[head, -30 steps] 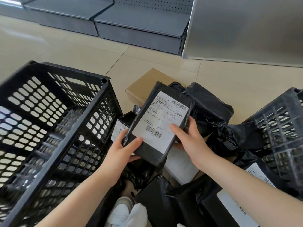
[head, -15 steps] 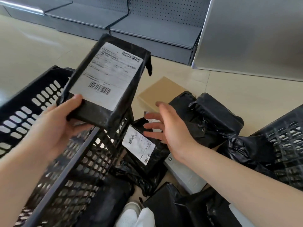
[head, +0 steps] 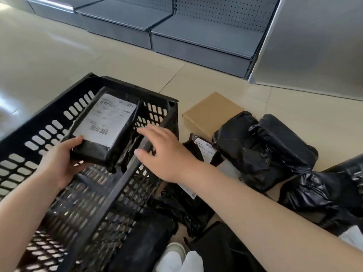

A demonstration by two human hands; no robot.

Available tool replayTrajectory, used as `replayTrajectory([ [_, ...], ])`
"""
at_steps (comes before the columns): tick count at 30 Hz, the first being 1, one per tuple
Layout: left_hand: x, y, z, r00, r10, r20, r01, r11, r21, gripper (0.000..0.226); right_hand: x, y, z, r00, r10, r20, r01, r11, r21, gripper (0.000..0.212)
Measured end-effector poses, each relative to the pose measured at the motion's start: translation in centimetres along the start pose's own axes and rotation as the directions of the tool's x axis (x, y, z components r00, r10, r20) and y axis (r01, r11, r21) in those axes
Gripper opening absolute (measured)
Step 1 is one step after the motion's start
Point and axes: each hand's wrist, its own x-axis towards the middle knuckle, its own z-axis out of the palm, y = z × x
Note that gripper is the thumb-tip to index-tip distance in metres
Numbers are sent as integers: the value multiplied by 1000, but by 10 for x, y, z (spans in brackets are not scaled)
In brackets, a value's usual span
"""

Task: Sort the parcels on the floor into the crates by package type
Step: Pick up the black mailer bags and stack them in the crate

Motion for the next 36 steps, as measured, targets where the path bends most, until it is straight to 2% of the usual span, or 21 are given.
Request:
replayTrajectory([
  [3,21,-14,-14,996,-17,-90,22,998,57,21,-5,5,21,994,47,100,-34,991,-132,70],
  [6,39,-28,-24,991,-37,-127,47,996,79,35,-9,7,35,994,49,94,-25,971,-237,81],
  [10,56,-43,-25,982,-18,-186,32,997,73,27,-9,7,36,995,52,82,-26,959,-283,83],
  [14,75,-59,-24,966,28,-256,10,989,148,45,-8,6,41,996,63,69,-45,969,-243,85],
  [17,88,-65,-21,954,34,-298,26,980,196,50,-5,5,47,995,75,65,-59,971,-230,87],
  [22,111,-71,-13,961,29,-276,68,941,333,51,-4,5,55,998,60,24,-51,958,-283,90],
  [24,123,-78,-16,962,22,-273,75,938,338,53,-4,3,58,998,57,15,-50,957,-286,92],
  [26,152,-92,-26,956,14,-294,83,946,315,66,-4,2,59,999,51,6,-47,956,-291,92],
  [28,193,-106,-37,915,-61,-399,176,950,258,89,-5,2,60,999,48,0,-47,956,-289,92],
  [29,212,-113,-42,888,-89,-451,204,956,212,92,-5,3,60,999,48,-1,-47,956,-289,92],
  [31,189,-103,-28,877,-192,-441,309,927,210,67,-5,3,59,999,48,1,-46,957,-285,90],
  [32,164,-95,-15,873,-257,-414,347,924,158,44,-5,3,58,999,50,2,-47,958,-283,90],
  [33,146,-94,-5,890,-253,-379,352,910,218,24,-5,3,58,999,50,4,-47,958,-282,89],
  [34,140,-98,0,906,-239,-350,326,921,212,19,-5,3,58,999,51,6,-48,958,-283,89],
  [35,132,-98,7,918,-269,-290,319,937,142,23,-5,2,58,999,54,6,-50,957,-285,89],
  [36,123,-100,10,920,-266,-288,307,946,108,25,-5,2,59,998,55,6,-51,957,-287,89],
])
